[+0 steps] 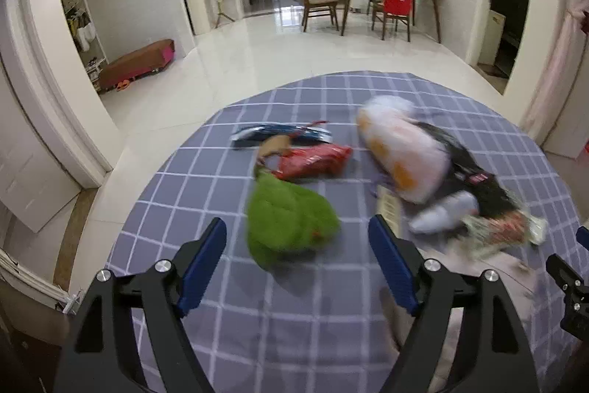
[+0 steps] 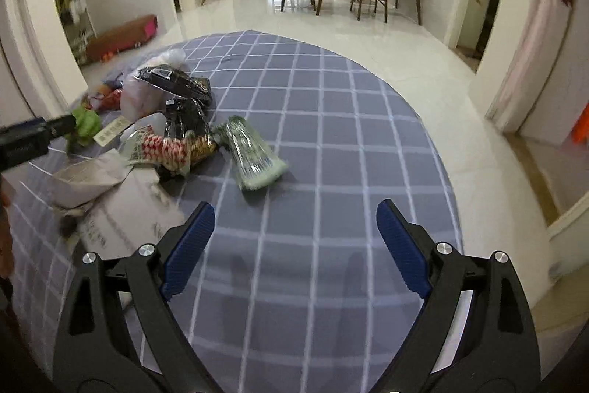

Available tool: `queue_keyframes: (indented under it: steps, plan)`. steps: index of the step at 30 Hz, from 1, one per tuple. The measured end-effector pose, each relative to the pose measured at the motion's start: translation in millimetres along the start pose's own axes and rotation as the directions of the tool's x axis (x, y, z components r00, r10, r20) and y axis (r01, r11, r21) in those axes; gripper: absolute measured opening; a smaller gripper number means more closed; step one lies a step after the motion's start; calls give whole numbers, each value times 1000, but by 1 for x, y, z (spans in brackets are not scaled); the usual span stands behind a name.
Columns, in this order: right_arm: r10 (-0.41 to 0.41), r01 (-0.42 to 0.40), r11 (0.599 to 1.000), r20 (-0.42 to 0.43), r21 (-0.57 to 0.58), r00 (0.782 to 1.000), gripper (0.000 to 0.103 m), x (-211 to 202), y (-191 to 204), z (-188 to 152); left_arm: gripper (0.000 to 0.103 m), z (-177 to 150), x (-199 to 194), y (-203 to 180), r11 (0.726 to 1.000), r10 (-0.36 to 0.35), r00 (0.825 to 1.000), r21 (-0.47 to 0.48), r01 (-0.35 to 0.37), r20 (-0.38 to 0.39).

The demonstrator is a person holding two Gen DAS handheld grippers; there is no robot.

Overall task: Collect trash
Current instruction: 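Grasp the green leaf item with left gripper while right grasps the clear wrapper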

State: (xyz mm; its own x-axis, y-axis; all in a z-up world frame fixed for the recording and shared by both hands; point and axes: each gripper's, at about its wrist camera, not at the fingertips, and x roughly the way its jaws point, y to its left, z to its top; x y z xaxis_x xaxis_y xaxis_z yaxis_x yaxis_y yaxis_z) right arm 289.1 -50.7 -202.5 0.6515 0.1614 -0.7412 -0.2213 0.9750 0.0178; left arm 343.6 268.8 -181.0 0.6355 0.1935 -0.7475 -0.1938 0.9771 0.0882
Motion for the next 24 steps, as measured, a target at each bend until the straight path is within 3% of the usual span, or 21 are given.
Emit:
queue_keyframes:
  steps: [5, 7, 8, 10, 12, 14, 15, 18, 22, 24]
  plan:
    - [-31, 29, 998, -28, -64, 999, 88, 31, 13, 21, 84, 6, 32, 11, 1000, -10, 999, -28, 9, -37]
    - [-24, 19, 996, -53, -82, 998, 79, 42, 14, 26, 83, 7, 41, 9, 1000, -5, 999, -24, 4, -49]
    - [-10, 5, 997, -56, -76, 998, 74, 46, 14, 29, 79, 7, 44, 10, 999, -20, 999, -30, 18, -48]
    - [21, -25, 998, -64, -64, 998, 68, 52, 12, 34, 54, 7, 48, 13, 997, -68, 996, -45, 65, -65]
    - [24, -28, 997, -62, -74, 998, 55, 54, 12, 39, 45, 4, 49, 11, 997, -66, 996, -35, 64, -63]
    - [34, -40, 996, -63, -83, 997, 46, 54, 14, 40, 23, 0, 45, 11, 998, -68, 997, -21, 67, -48]
    - [34, -39, 996, -60, -86, 998, 31, 54, 16, 41, 19, 0, 43, 13, 997, -73, 996, -34, 72, -45]
    - [22, -25, 997, -46, -68, 999, 25, 48, 14, 34, 17, -6, 30, 21, 990, -119, 993, -84, 117, -26]
    - [22, -22, 1000, -2, -1, 1000, 9, 28, -4, 25, 16, -17, -9, 24, 985, -145, 988, -91, 150, 51]
    - [46, -47, 998, 13, 30, 999, 8, 13, -11, 19, 16, -20, -34, 22, 980, -165, 982, -94, 174, 94]
